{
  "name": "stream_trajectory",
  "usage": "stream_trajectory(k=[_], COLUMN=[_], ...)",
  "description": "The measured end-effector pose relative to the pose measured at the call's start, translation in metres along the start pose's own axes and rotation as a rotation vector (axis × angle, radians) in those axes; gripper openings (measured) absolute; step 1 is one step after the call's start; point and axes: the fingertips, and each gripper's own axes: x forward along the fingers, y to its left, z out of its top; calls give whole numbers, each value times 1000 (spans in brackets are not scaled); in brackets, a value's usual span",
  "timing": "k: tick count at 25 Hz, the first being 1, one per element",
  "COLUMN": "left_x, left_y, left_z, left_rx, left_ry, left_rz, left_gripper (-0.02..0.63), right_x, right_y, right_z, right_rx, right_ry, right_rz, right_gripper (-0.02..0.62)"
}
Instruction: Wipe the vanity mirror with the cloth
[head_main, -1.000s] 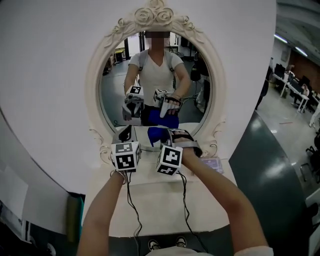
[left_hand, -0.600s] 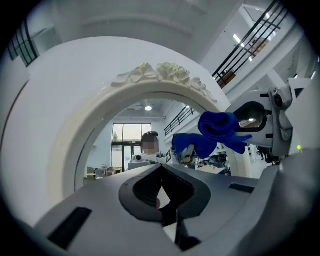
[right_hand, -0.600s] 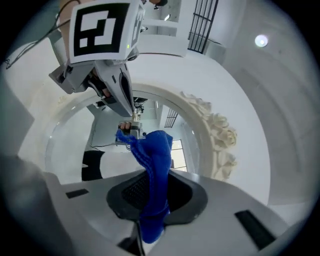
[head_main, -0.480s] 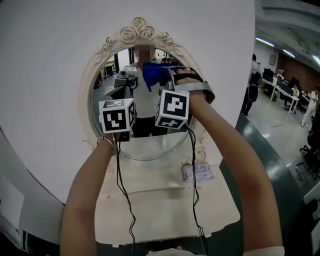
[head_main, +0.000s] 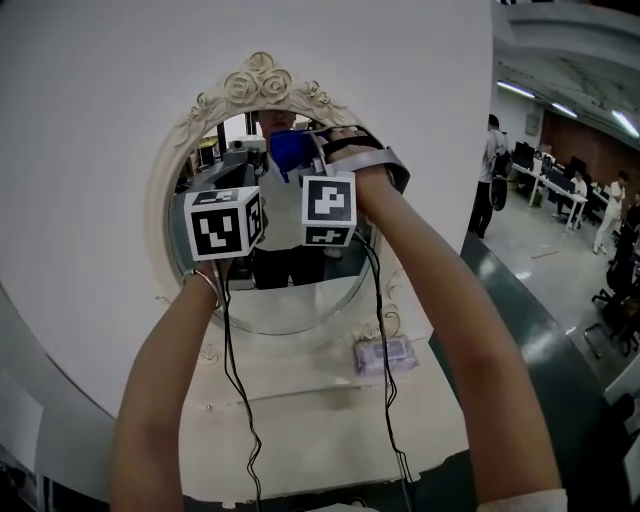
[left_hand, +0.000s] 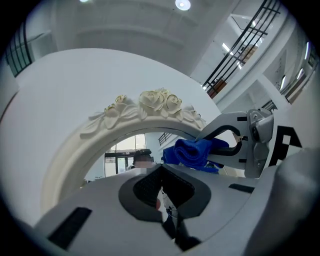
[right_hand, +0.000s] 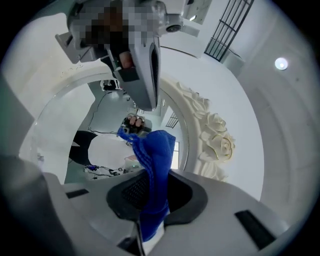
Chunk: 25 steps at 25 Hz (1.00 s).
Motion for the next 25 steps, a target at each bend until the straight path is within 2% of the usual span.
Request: stream_trajectory(k=[8,13,16,20,25], left_x=[2,2,3,4,-3], left_y=[-14,-27,-33,-39,-55], left_z=[-34,-57,-75,-99,-138], left_rx=[24,26,26,-2,-50], left_ry=[37,34,58,85,101], left_rz=[-30,-69,-57,-32,-52], left_gripper=[3,3,3,3,3], right_x=[-6,-10,-15,-22,-30], right_y=[19,40,58,87,128], right_z=[-4,-17,-23,-31,-38], right_rx=[-51,-35,-28,25,111], right_ry=[5,22,31,49,72], right_rz=[0,31,50,79,113], right_gripper=[66,66,66,66,66])
